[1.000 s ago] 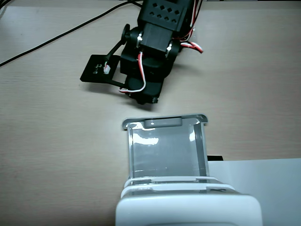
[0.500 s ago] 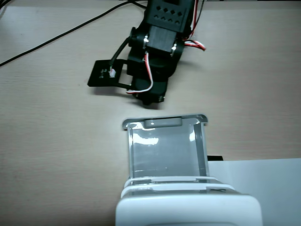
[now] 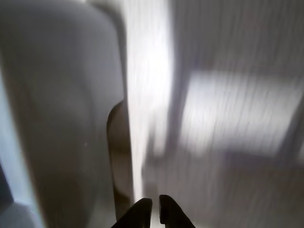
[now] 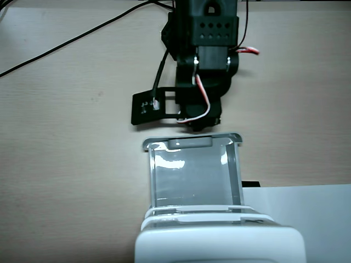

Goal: Close drawer.

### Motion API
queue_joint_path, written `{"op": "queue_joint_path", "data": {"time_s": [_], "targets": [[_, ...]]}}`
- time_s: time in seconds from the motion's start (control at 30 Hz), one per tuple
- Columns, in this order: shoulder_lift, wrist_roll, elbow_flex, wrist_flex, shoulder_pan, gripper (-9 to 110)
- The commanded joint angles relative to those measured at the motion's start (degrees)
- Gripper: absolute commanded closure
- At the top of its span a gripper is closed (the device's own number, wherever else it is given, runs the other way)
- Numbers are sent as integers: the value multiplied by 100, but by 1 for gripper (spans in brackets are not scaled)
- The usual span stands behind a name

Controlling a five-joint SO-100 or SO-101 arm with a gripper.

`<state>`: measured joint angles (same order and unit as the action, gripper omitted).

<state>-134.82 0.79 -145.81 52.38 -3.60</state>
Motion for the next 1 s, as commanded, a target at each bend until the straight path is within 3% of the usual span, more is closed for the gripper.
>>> {"op": "queue_joint_path", "data": {"time_s": [0.0,0.27,0.57,0.77,0.97], "targets": [[501,-18,448,-334,-53,101],[2145,-62,2443,-853,62,101],[4271,70,5168,-589,369,101],[4201,202,5212,-167,457,101],[2988,246,4034,105,422,101]]}}
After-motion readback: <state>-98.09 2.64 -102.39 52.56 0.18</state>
